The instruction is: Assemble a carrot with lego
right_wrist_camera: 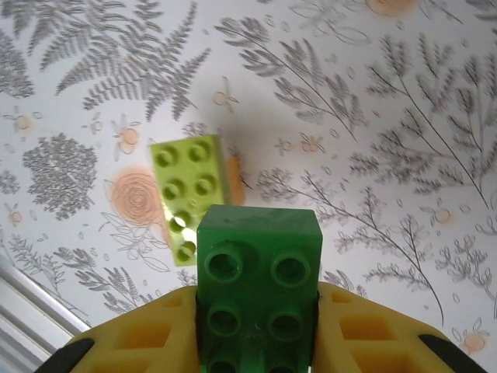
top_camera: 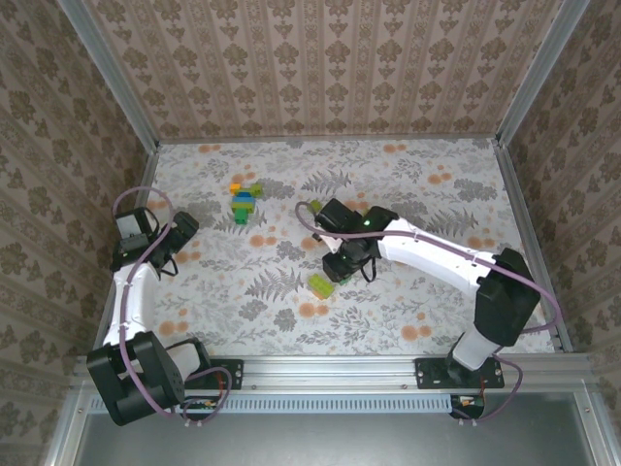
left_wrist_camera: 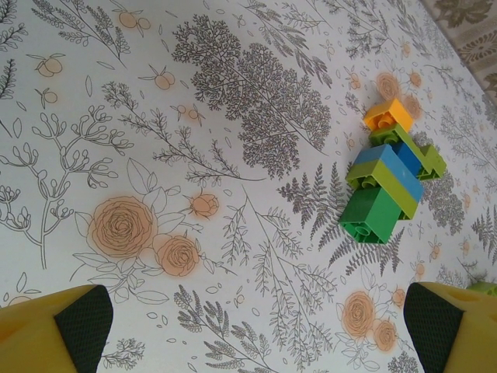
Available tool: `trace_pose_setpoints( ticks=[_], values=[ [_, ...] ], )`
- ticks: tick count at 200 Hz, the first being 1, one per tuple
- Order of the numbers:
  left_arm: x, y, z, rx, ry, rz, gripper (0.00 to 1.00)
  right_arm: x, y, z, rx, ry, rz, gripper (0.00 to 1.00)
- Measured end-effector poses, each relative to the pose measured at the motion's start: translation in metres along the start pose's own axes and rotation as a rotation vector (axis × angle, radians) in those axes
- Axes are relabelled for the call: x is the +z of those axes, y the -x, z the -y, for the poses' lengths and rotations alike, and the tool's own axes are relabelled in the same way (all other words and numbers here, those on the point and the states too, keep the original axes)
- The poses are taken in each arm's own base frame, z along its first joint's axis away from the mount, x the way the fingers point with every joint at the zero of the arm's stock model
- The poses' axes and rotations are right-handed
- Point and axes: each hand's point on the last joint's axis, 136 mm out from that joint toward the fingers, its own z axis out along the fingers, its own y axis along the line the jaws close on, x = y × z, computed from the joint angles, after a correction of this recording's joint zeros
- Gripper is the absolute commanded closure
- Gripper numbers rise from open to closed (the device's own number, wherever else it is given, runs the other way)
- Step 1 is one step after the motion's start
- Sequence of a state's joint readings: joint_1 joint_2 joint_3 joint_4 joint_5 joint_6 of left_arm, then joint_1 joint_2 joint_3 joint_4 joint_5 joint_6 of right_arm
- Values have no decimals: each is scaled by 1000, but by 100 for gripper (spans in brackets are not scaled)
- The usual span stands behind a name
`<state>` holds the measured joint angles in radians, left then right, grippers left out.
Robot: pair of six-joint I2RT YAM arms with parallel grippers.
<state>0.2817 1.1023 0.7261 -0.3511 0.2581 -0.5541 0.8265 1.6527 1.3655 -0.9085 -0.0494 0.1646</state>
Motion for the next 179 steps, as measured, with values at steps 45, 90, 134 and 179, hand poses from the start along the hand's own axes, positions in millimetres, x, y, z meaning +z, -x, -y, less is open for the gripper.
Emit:
trace_pose_setpoints(
  ticks=[45, 90, 134, 179],
  values=[
    [4, -2, -2, -3, 7, -14, 0, 29, 4, -17, -123, 42, -108, 70],
    [4, -2, -2, -2, 6, -14, 0, 47, -2, -20, -173, 65, -176, 70],
    [4, -3, 0, 2, 3, -17, 0, 47, 5, -24, -198, 84, -164, 70],
    [4, -3, 0, 2, 3, -17, 0, 48, 5, -24, -210, 86, -166, 70]
  ],
)
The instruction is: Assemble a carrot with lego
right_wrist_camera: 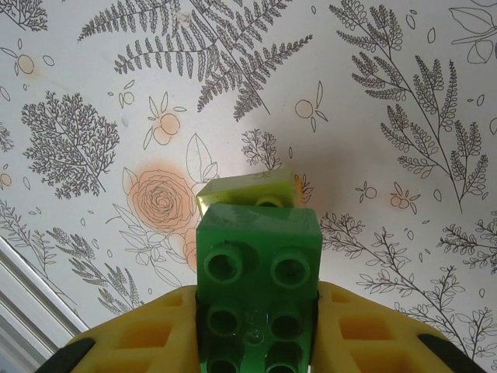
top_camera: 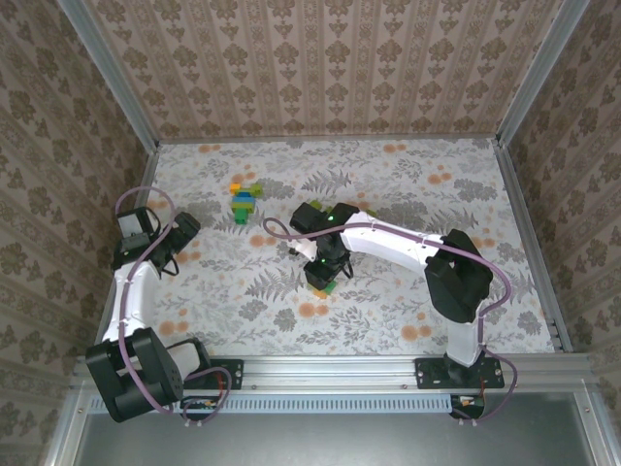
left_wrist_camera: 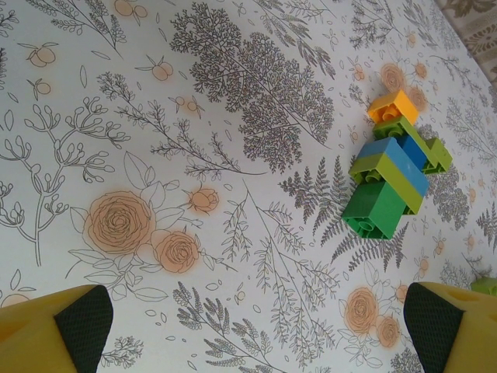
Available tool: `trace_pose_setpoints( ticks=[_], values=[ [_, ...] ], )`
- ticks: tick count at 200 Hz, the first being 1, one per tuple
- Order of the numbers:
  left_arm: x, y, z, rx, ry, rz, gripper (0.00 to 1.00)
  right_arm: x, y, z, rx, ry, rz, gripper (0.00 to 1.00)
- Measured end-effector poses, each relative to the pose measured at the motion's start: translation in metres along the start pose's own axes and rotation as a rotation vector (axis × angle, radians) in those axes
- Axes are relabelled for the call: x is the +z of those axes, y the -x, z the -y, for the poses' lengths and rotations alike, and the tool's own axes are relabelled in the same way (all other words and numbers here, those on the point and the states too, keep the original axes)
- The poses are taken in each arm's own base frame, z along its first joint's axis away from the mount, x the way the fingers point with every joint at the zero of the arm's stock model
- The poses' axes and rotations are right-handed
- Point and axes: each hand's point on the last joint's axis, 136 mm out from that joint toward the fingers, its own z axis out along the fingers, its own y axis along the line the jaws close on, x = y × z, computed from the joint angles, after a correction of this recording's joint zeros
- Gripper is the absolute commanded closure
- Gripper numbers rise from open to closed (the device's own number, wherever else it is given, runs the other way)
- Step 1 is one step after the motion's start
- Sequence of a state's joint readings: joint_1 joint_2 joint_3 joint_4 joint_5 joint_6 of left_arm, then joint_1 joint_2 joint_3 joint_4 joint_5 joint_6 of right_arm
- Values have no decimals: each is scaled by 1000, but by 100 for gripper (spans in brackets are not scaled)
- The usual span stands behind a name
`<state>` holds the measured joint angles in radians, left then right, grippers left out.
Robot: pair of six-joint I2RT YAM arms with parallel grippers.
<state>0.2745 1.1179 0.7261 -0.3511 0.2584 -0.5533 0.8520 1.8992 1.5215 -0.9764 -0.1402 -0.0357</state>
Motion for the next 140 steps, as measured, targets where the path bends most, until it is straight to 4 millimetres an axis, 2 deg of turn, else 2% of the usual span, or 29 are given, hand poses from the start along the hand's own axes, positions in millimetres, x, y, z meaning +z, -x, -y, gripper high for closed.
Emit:
trace_pose_setpoints(
  ticks=[140],
  values=[
    [1, -1, 1, 3, -1, -4, 0, 3, 2, 3, -72, -5, -5, 70]
  ],
)
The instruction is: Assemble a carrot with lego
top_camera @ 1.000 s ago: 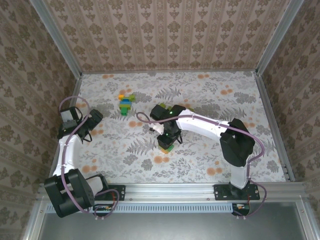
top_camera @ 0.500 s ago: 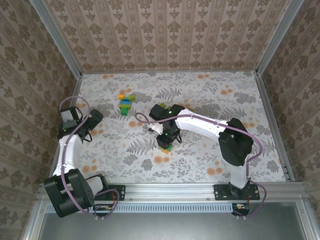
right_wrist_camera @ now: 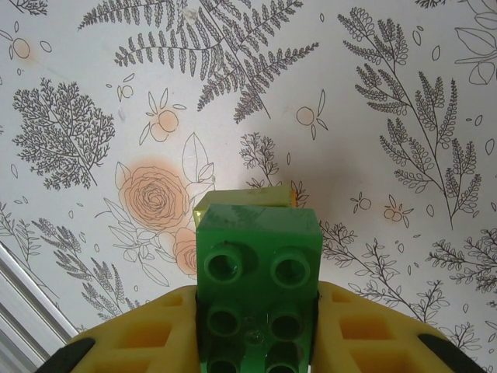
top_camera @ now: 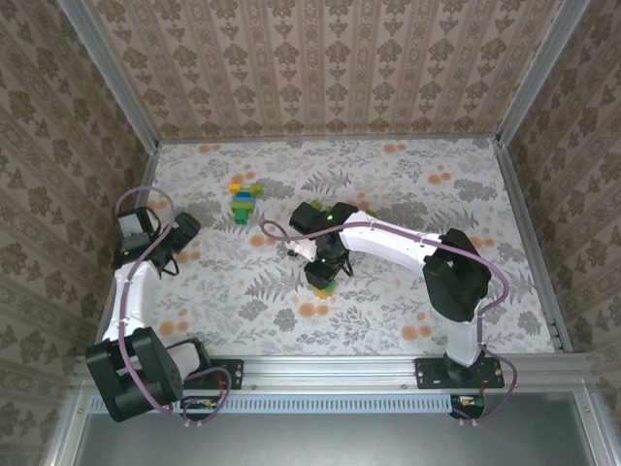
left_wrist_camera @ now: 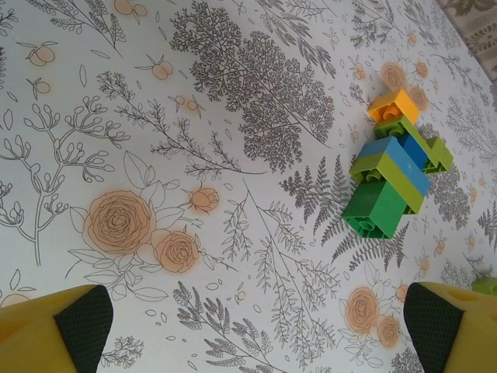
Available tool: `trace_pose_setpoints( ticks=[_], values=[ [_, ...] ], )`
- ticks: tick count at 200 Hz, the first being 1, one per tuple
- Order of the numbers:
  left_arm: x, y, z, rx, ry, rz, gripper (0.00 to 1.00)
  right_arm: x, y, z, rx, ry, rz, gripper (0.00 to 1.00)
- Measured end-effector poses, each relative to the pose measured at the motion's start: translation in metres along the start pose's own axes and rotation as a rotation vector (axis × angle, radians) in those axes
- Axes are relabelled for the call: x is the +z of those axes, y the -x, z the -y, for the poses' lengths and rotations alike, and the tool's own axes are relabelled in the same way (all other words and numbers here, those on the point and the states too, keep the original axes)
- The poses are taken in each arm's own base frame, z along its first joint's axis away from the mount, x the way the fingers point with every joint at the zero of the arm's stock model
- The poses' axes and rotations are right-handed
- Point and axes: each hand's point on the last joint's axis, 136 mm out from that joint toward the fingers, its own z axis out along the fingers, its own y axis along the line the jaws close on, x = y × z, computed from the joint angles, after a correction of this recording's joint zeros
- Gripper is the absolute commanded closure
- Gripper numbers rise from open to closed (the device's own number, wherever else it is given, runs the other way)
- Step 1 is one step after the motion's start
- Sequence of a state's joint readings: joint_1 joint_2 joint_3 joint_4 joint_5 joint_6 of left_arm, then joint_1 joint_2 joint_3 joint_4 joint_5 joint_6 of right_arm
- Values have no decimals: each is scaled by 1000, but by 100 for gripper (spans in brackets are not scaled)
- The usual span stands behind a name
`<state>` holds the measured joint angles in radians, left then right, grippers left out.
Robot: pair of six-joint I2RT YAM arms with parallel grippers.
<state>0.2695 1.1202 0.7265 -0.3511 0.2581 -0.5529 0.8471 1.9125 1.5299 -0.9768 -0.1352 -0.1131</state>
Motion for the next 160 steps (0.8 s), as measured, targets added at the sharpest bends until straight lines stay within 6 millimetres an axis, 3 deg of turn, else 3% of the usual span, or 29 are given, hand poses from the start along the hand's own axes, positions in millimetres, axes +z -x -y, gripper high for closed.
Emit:
trace_pose_setpoints(
  ticks=[160],
  values=[
    [0, 0, 0, 1, -1, -1, 0, 3, -4, -2, -67, 19, -22, 70]
  ],
)
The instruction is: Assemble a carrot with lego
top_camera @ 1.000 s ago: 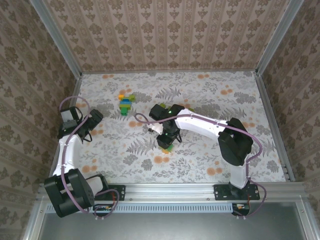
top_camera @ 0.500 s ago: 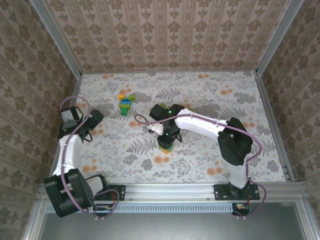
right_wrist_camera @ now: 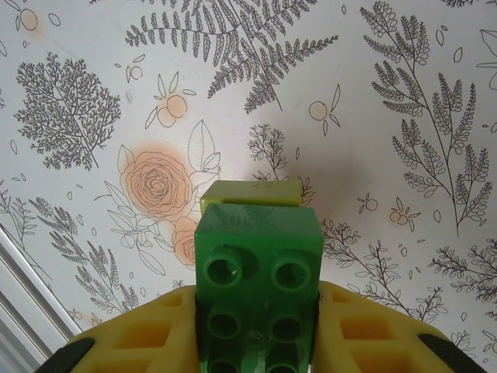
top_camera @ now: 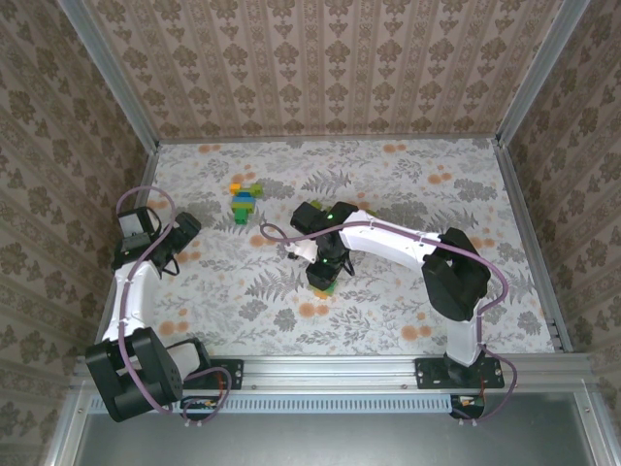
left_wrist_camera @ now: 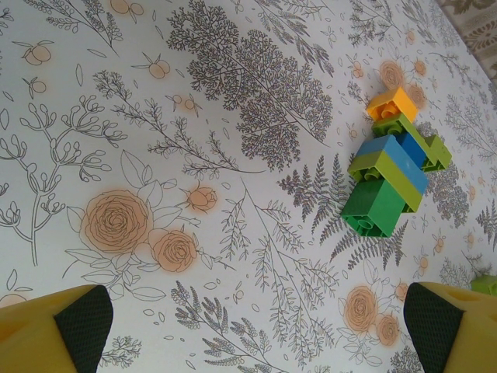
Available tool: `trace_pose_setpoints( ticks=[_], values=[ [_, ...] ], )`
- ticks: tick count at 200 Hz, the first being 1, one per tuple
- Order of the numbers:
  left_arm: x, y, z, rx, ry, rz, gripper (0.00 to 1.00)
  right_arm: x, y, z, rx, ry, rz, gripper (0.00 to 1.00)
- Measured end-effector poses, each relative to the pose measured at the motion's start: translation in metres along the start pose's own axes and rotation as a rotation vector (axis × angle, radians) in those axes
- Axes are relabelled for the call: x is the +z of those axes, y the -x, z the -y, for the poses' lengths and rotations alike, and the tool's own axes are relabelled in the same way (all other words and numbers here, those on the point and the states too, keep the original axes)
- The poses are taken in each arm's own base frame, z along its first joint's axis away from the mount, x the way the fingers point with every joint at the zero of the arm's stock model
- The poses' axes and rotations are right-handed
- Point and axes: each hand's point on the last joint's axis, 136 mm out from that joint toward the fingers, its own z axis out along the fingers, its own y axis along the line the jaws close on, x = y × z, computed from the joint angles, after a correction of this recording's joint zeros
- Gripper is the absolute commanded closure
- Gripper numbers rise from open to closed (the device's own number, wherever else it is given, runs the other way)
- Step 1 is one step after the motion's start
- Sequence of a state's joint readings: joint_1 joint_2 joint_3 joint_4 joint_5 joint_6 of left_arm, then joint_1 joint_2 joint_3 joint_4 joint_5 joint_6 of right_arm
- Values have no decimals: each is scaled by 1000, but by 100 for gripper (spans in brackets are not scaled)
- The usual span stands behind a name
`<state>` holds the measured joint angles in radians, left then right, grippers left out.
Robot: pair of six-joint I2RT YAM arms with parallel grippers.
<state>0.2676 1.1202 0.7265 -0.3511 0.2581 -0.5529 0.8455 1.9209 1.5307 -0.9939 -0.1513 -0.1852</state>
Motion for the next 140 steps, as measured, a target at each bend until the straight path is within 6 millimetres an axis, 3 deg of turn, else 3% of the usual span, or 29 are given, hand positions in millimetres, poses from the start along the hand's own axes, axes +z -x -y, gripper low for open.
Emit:
trace_pose_setpoints(
  ticks=[140],
  values=[
    [0, -1, 1, 11, -2, -2, 0, 7, -2, -4, -4, -52, -93, 74]
  ],
)
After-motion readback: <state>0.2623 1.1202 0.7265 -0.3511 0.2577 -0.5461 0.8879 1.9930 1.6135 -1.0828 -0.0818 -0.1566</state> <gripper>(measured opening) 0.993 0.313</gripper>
